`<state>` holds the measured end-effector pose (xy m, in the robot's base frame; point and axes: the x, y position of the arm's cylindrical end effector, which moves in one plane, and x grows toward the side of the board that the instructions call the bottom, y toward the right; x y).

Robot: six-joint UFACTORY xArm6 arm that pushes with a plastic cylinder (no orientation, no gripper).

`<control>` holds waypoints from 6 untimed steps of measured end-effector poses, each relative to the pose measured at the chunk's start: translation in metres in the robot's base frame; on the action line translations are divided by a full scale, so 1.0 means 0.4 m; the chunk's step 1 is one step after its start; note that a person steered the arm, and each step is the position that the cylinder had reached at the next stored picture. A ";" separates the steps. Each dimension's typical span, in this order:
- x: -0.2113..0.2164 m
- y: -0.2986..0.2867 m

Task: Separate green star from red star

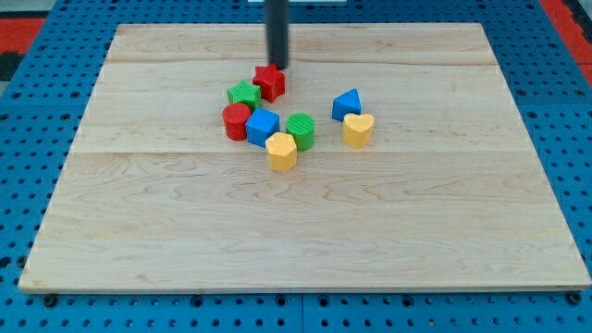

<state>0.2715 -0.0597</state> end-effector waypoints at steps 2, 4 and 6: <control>0.203 -0.061; 0.456 0.086; 0.337 0.072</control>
